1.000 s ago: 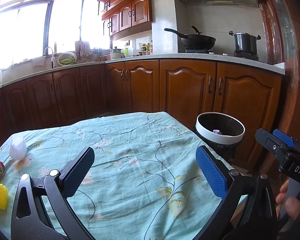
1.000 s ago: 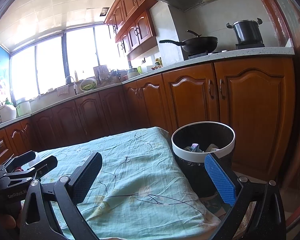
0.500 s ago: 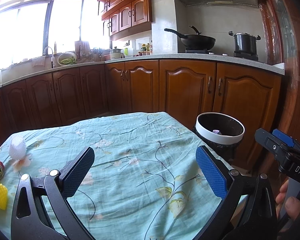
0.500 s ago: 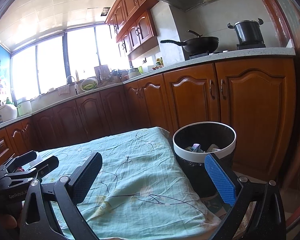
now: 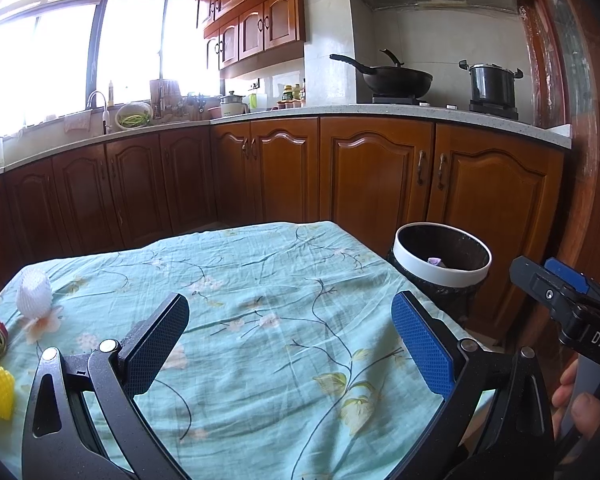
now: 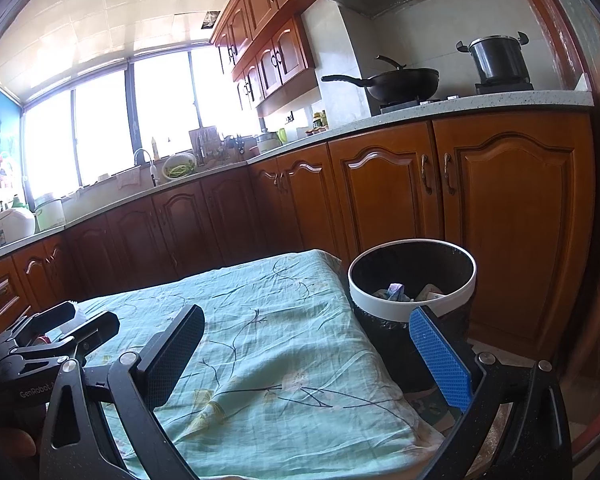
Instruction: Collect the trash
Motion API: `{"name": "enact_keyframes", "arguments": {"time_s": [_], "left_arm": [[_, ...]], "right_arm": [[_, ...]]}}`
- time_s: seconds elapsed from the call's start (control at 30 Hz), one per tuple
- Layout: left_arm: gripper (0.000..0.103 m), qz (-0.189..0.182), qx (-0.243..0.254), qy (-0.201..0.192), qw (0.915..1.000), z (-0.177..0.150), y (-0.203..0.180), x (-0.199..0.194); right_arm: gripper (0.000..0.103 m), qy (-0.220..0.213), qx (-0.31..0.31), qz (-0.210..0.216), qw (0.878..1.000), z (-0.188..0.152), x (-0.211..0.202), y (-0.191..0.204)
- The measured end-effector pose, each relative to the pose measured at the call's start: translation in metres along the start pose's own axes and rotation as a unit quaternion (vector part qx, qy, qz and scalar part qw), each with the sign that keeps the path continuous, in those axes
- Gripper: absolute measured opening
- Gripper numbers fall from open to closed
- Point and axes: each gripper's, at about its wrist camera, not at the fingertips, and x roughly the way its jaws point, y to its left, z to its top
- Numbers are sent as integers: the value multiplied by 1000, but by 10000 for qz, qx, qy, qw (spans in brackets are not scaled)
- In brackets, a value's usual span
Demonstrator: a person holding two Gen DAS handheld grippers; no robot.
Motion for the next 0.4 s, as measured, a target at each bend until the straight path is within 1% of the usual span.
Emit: {"name": "enact_keyframes", "arguments": {"time_s": [0.4], "left_arm": [[103, -24, -83, 162, 9998, -3, 5, 14]], "right_arm": [[103, 194, 77, 75, 9998, -1, 17, -7]]}}
